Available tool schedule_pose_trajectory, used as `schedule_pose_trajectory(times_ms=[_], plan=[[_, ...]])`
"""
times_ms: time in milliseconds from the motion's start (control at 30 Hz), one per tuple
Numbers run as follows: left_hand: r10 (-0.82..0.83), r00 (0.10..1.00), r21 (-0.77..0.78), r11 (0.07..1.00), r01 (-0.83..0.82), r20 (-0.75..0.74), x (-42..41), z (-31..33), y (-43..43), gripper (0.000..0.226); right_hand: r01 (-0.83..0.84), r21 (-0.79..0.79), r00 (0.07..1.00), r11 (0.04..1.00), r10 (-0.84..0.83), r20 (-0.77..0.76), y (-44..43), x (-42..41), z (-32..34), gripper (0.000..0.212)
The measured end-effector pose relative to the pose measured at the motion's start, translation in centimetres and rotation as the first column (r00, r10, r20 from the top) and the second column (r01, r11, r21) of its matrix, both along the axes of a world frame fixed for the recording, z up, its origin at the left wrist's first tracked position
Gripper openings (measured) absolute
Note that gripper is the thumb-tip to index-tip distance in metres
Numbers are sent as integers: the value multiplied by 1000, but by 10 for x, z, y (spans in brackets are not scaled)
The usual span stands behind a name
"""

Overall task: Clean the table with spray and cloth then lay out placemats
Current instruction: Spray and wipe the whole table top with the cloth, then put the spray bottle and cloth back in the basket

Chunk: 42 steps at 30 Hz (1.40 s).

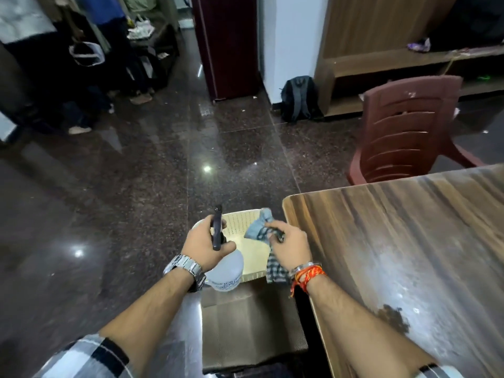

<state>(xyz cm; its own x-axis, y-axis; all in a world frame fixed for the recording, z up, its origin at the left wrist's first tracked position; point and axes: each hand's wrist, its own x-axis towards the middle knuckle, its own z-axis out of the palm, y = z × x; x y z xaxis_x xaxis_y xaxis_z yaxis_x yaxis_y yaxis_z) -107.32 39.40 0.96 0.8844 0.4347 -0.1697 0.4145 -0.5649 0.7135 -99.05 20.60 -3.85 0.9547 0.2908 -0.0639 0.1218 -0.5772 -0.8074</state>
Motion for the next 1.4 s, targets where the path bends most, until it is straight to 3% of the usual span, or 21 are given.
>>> schedule_pose_trajectory(times_ms=[133,467,800,900,967,1033,1133,1200,1267,1333,1400], plan=[[30,999,41,999,-29,-10,20,-13,26,47,15,-101,1000,995,-16,-6,49,41,-30,33],[169,982,3,986,-169,-88,52,-122,54,45,-193,-323,978,927,154,-143,94,54,-136,41],[161,969,-62,982,-176,-189,44,-178,52,59,-359,-488,933,796,308,-184,93,42,-166,40],[173,964,-102,975,-196,-201,37,-179,53,62,-303,-374,953,876,278,-121,90,29,-160,40],[181,954,-143,965,-219,-239,28,-178,54,76,-127,-210,991,969,130,0,79,13,-146,38],[197,946,-134,962,-236,-257,13,-177,52,82,87,-41,987,995,-81,136,61,-12,-131,33],[350,930,-87,929,-360,-113,-17,-170,36,52,251,40,951,967,-254,175,30,-58,-139,24],[435,900,-27,900,-435,-2,-47,-173,19,29,257,-46,965,965,-254,67,10,-90,-163,23],[448,894,57,892,-448,13,-79,-186,0,16,199,-263,973,944,-223,-64,-9,-115,-191,26],[422,895,70,907,-416,-142,-109,-201,-18,18,84,-487,954,869,-211,-212,-26,-133,-212,35],[346,838,56,933,-356,-422,-131,-217,-33,40,-27,-617,919,787,-222,-325,-38,-143,-221,45]])
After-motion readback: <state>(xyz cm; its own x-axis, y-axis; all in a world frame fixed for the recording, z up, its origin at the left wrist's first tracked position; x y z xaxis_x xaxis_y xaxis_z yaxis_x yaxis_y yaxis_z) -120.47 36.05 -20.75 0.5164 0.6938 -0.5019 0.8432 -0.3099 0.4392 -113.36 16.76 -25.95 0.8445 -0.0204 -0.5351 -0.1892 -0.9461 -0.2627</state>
